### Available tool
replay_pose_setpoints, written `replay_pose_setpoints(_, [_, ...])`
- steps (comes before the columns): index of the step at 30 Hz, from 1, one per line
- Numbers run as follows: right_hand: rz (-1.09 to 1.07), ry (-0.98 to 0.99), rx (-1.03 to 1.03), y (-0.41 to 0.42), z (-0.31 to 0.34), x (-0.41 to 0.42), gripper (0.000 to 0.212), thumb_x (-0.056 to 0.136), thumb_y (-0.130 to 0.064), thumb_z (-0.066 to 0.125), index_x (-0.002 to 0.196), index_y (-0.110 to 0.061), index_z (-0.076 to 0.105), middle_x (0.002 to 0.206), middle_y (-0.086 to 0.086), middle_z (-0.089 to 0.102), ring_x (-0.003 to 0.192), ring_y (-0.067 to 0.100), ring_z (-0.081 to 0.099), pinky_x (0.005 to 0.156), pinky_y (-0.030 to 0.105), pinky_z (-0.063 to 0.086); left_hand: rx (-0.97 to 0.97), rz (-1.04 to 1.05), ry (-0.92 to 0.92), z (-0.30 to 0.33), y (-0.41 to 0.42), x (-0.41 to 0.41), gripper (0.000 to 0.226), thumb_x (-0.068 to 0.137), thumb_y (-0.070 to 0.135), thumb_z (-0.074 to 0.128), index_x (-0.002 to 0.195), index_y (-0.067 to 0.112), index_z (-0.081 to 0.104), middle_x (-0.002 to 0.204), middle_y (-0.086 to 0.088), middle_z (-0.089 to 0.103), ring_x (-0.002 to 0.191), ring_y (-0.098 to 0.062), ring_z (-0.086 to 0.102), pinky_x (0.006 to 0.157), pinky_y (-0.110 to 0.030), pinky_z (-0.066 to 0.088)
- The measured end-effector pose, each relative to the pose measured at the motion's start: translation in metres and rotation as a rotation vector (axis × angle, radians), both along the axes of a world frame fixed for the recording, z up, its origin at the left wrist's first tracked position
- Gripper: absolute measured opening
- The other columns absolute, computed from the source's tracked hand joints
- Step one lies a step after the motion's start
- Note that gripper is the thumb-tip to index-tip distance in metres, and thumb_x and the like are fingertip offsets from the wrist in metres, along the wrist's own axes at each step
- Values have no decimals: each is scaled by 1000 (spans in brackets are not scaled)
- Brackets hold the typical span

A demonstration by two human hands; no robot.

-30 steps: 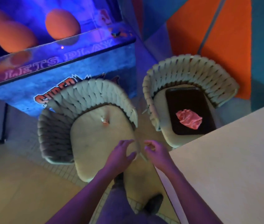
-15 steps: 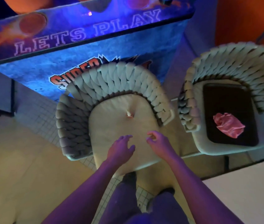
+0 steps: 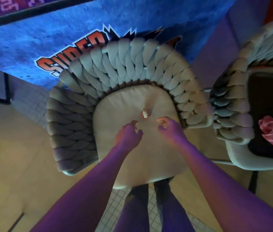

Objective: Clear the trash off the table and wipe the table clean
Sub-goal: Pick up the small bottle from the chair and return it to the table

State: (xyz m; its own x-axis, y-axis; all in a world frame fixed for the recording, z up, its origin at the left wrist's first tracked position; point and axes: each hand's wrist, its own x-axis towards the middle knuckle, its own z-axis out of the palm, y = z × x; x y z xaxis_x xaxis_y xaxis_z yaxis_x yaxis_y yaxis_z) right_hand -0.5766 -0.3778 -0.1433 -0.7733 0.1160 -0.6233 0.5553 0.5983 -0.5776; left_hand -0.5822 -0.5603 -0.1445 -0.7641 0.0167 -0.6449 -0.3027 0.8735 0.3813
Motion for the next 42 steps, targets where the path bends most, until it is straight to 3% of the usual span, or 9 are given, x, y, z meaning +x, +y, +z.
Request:
replay_pose_setpoints(5, [-3,100,40,-7,-53,-28,31,85,-18,66,116,-23,65,106,0,69,94,20,67,82,29,48,5,39,25,-52,7,-34,52,94,37,55,144,33,42,129,6,66,125,-27,58,99,-39,48])
replay_pose_setpoints(11, [104,88,82,-15,-117,-46,50,88,-20,67,135,-27,52,128,6,53,114,27,58,94,37,48,21,-19,100,-109,16,-52,61,96,25,55,152,25,32,145,-7,50,128,-34,53,102,-44,45])
replay_pose_setpoints(13, [132,91,92,-17,-134,-52,50,87,-21,69,134,-29,54,129,6,53,117,28,58,95,38,48,41,-60,132,-123,18,-53,57,95,24,56,149,24,38,142,-9,50,122,-38,56,96,-45,47])
replay_pose_setpoints(16, [139,131,94,-20,-150,-53,35,85,-24,70,118,-32,65,120,1,58,107,25,63,89,34,49,51,-89,184,-139,18,-51,39,95,26,58,132,19,53,127,-10,57,109,-39,61,85,-44,51])
replay_pose_setpoints(20, [106,198,54,-21,-152,-46,25,87,-26,71,111,-29,68,111,0,65,97,25,67,84,40,54,70,-99,239,-141,11,-49,34,96,31,60,129,22,59,123,-4,64,105,-31,66,85,-44,53])
replay_pose_setpoints(26, [-4,281,-39,-12,-108,-28,31,85,-17,73,113,-28,67,111,-3,67,81,16,71,75,36,57,249,-81,315,-105,8,-37,36,94,29,66,130,25,60,122,3,63,98,-20,69,83,-44,58])
replay_pose_setpoints(30, [-123,347,-141,0,-57,-5,38,84,-8,71,115,-29,67,114,-8,68,89,11,71,82,35,59,369,-79,329,-55,17,-22,36,95,27,66,130,27,58,125,6,58,104,-16,66,85,-43,58])
replay_pose_setpoints(35, [-276,349,-255,25,28,38,29,91,-24,72,119,-29,67,115,-11,71,101,2,69,85,18,55,506,-203,341,23,37,1,40,97,25,62,135,34,52,129,10,57,108,-12,65,87,-42,58])
replay_pose_setpoints(42, [-421,457,-260,56,142,109,31,93,-37,68,123,-29,65,113,-12,72,102,0,68,87,23,56,646,-366,340,123,82,42,39,100,26,58,138,31,52,128,13,57,107,-3,64,88,-39,58])
